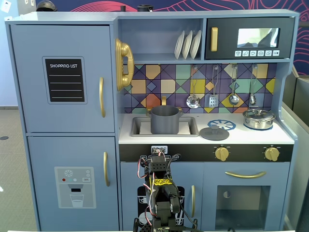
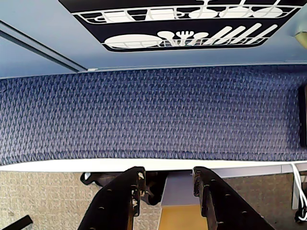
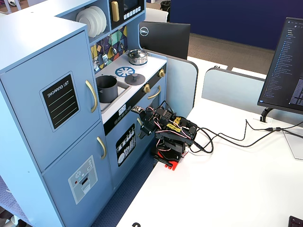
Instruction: Pick up the lid from the counter and put it on the gray recipient
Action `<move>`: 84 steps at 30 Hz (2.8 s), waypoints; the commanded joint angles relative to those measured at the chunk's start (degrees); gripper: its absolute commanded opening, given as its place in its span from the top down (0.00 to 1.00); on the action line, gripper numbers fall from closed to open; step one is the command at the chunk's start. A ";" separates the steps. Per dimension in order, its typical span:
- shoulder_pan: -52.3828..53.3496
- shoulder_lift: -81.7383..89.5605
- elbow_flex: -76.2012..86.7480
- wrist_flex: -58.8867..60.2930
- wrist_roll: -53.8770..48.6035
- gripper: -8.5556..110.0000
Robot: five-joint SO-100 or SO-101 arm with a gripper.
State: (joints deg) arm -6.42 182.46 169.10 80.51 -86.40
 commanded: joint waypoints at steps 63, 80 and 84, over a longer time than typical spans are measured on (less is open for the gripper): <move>40.17 -34.45 -31.46 -79.72 -8.70 0.80; 42.71 -48.25 -31.55 -92.64 -5.01 0.73; 41.84 -51.86 -31.64 -96.68 -5.63 0.74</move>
State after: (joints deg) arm 35.86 132.28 139.48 -12.74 -91.85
